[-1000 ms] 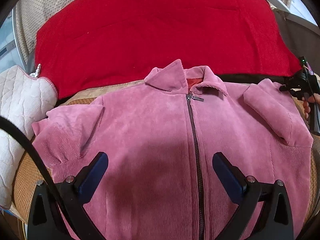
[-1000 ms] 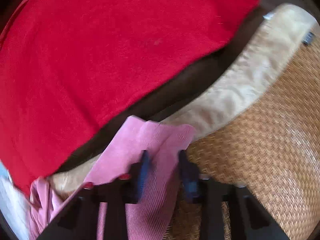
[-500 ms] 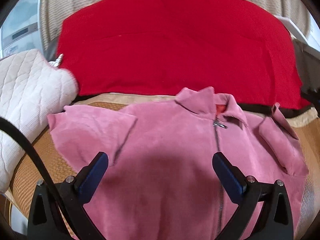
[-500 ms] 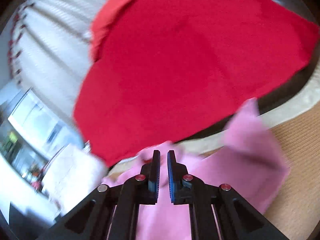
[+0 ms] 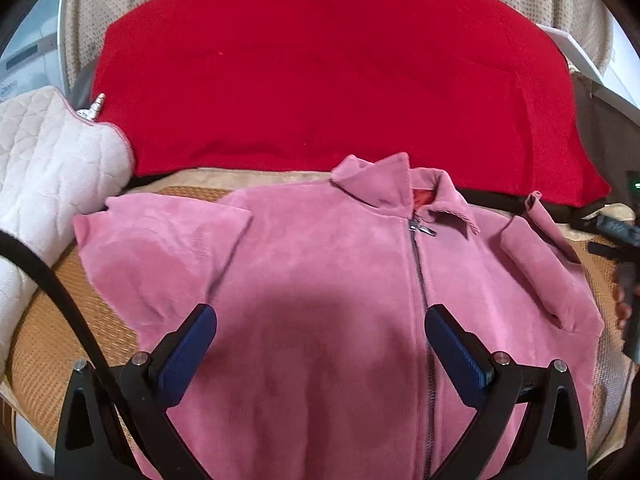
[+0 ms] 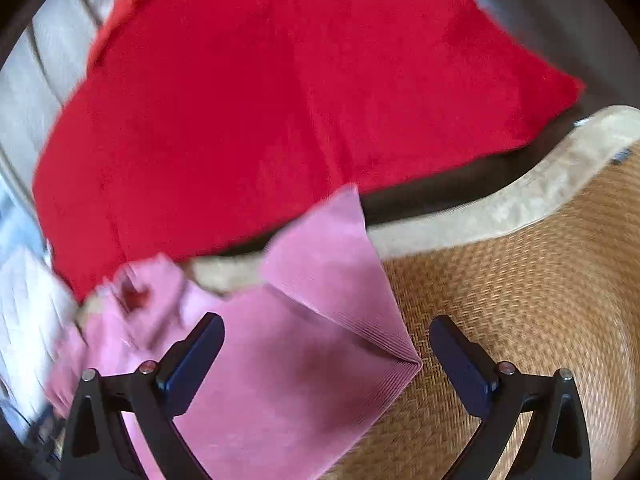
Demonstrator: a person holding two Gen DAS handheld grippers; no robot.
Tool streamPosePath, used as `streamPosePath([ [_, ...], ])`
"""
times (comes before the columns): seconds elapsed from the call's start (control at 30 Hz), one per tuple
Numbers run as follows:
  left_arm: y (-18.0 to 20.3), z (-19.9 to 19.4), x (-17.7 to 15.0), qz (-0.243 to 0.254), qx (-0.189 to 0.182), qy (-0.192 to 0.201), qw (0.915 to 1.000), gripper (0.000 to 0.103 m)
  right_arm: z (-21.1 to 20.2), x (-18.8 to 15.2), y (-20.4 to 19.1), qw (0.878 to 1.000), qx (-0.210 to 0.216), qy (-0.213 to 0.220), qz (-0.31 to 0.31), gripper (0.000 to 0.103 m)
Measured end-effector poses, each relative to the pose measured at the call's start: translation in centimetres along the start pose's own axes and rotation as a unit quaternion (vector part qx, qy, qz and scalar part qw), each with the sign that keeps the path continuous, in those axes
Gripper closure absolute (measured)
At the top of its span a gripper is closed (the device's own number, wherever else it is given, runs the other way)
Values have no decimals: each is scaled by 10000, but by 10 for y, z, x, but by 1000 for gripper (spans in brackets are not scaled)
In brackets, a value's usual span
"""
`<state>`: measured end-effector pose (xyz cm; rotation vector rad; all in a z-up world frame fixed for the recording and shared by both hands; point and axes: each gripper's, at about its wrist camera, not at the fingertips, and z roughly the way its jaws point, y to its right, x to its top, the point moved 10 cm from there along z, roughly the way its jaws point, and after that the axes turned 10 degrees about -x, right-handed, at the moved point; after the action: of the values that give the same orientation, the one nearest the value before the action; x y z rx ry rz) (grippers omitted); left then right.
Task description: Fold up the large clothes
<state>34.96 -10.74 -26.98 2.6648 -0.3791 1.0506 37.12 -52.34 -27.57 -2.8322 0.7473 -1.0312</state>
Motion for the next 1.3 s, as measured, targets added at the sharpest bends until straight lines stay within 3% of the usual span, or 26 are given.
streamPosePath([
  [0.17, 12, 12, -4, 198, -11, -127, 9997, 0, 51, 5, 0, 9964, -481, -131, -684, 1],
  [0.23, 14, 15, -5, 229, -15, -150, 9996, 0, 73, 5, 13, 9964, -613, -284, -522, 11],
  [0.33, 13, 18, -4, 213, -3, -178, 9996, 0, 87, 9, 23, 9955, -817, -269, -399, 56],
  [0.37, 12, 19, -3, 184, -22, -184, 9997, 0, 87, 11, 23, 9962, -713, -334, -361, 81],
  [0.43, 12, 18, -2, 103, -71, -178, 9998, 0, 80, 14, 25, 9978, -559, -307, -164, 92],
  [0.6, 6, 3, 8, 64, -57, 80, 9999, 0, 42, 7, -14, 9955, 778, -433, 338, 93],
  [0.73, -11, -14, 16, -247, -148, 275, 9992, 0, -13, -13, -79, 9795, 1968, -406, 173, 93],
  [0.87, -43, -33, 19, -665, -150, 432, 9967, 0, -53, -46, -149, 9533, 2949, -645, -64, 93],
  [1.03, -82, -53, 15, -923, 22, 572, 9941, 0, -61, -99, -221, 9356, 3349, -979, -529, 86],
  [1.07, -87, -56, 14, -955, 19, 578, 9937, 0, -59, -113, -237, 9288, 3463, -1195, -558, 80],
  [1.13, -97, -61, 12, -1028, -14, 597, 9929, 0, -55, -130, -255, 9200, 3563, -1489, -665, 52],
  [1.17, -101, -62, 11, -1076, -71, 593, 9924, 0, -56, -135, -262, 9147, 3650, -1608, -649, 26],
  [1.23, -104, -59, 7, -1187, -307, 472, 9913, 0, -67, -137, -269, 9064, 3884, -1565, -554, 23],
  [1.3, -104, -56, 2, -1268, -492, 327, 9902, 0, -80, -132, -275, 9069, 3964, -1302, -590, 23],
])
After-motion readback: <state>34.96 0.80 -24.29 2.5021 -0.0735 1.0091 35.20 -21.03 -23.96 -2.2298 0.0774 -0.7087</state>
